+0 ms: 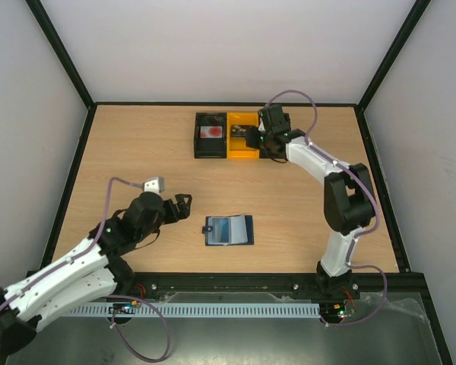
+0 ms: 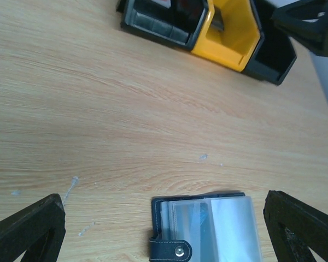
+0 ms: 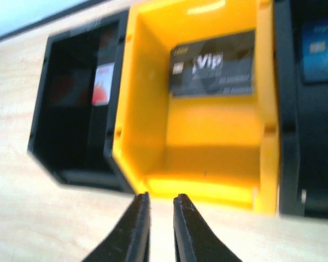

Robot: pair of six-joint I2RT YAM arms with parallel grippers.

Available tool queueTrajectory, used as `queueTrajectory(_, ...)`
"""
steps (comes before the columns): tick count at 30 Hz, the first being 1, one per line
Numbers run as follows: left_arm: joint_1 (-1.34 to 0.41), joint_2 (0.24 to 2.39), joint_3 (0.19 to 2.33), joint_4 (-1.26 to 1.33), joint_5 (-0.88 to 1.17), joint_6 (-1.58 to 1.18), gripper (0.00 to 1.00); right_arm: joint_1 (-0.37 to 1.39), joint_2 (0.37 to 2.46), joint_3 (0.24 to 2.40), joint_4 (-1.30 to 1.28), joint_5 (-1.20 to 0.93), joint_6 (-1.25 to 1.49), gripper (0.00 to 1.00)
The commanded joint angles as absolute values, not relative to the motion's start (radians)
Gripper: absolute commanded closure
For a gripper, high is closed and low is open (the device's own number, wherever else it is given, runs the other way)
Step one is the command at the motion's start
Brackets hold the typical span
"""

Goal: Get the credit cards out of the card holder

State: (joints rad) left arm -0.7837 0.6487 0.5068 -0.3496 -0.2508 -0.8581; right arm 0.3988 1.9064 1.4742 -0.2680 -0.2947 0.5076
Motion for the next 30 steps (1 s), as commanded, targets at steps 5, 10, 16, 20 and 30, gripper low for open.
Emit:
queueTrajectory(5,-0.768,0.908,0.553,-0.189,-0.123,-0.808,0.00,0.512,1.632,1.114,-0.103,-0.326,0.600,0.82)
queueTrajectory(10,-0.752,0.976,0.535,-0.088,-0.028,-0.823,0.00,0.576,1.469,0.899,0.006,-0.318,0.682,0.77)
queueTrajectory(16,-0.743,1.035,0.538,-0.027,0.056,-0.825,0.00,0.629,1.325,0.738,0.042,-0.298,0.727,0.76)
queueTrajectory(20,-0.738,1.072,0.525,0.041,0.133,-0.836,0.01,0.671,1.278,0.662,0.059,-0.296,0.742,0.76)
queueTrajectory(30,-0.739,1.267,0.430,0.348,0.303,-0.931,0.10,0.800,1.272,0.557,0.142,-0.289,0.816,0.76)
